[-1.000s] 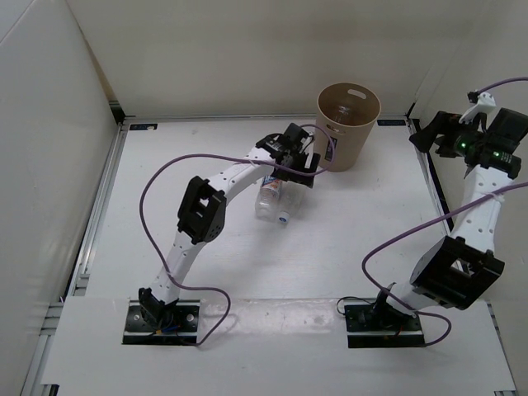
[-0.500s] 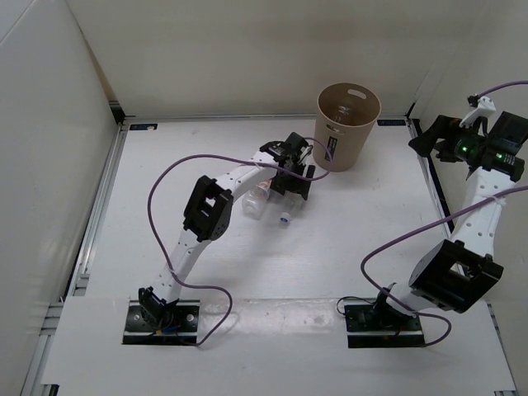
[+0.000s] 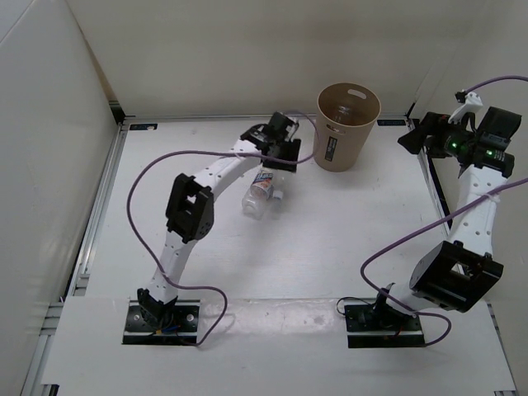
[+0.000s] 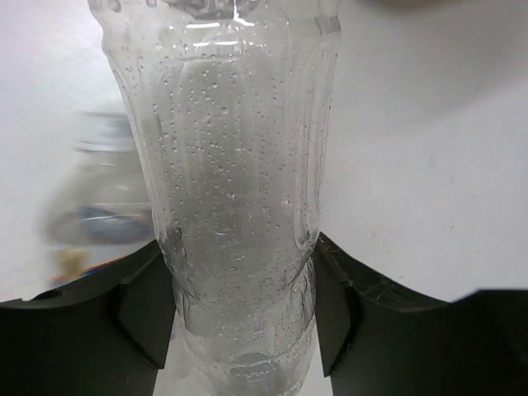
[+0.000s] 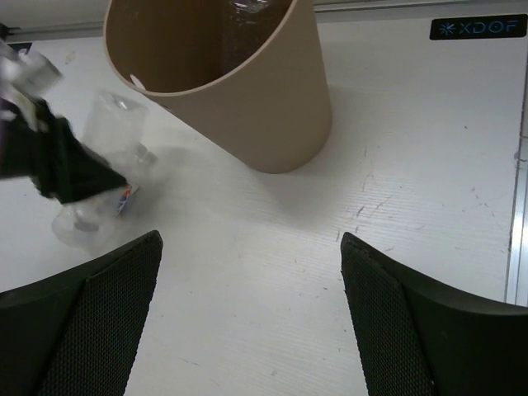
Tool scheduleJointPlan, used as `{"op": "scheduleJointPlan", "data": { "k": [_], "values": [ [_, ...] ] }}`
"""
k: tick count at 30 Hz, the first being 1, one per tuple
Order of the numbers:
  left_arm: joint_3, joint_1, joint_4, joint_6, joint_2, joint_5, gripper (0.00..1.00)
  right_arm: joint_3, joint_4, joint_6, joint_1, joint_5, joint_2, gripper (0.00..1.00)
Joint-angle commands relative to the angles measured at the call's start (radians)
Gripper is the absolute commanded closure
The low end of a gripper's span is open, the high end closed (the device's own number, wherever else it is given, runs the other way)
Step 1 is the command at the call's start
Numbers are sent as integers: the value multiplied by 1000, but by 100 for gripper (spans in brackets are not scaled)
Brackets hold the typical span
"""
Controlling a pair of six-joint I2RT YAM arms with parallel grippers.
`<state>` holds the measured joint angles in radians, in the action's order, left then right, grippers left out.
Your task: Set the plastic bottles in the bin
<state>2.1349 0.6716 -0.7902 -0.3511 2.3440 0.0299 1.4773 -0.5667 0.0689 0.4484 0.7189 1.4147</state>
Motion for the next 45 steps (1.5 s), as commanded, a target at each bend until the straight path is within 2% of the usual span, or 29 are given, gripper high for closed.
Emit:
{"op": "scheduleJointPlan", "data": {
  "k": [1, 3, 4, 6, 7, 10, 12, 13, 15, 16, 20, 24, 31, 35, 45],
  "values": [
    [5, -38, 150, 46, -230, -125, 50, 5, 59, -21, -19, 33, -8, 10],
    [13, -53, 233, 89, -274, -172, 50, 8, 60, -21, -31, 34, -3, 10],
    [34, -59, 352, 109, -279, -179, 50, 12, 62, -20, -33, 34, -2, 10],
    [62, -64, 437, 132, -270, -197, 50, 14, 62, -12, -36, 40, 1, 10],
    [101, -64, 557, 139, -259, -199, 51, 14, 60, -9, -36, 40, 3, 10],
    [273, -66, 713, 117, -125, -208, 57, 17, 57, -4, -21, 51, -2, 10],
    [481, -63, 771, 43, -57, -211, 58, 15, 50, 2, -2, 59, -3, 10],
    [522, -63, 840, 20, 37, -220, 60, 14, 48, 5, 6, 69, -8, 10],
    [619, -53, 908, -81, 84, -252, 62, 8, 44, 8, 16, 74, -8, 10],
    [631, -49, 910, -124, 121, -286, 62, 5, 44, 9, 38, 85, -14, 10],
    [530, -29, 928, -166, 93, -289, 62, -8, 39, 17, 82, 116, -14, 10],
    [649, -9, 916, -181, 178, -303, 59, -12, 45, 16, 105, 136, -7, 10],
    [631, -1, 921, -227, 184, -329, 55, -11, 65, 9, 124, 151, 7, 10],
    [628, 20, 913, -223, 189, -317, 55, -14, 73, 2, 128, 155, 12, 10],
    [628, 69, 876, -137, 245, -268, 47, 0, 74, -6, 157, 182, 1, 10]
  ]
}}
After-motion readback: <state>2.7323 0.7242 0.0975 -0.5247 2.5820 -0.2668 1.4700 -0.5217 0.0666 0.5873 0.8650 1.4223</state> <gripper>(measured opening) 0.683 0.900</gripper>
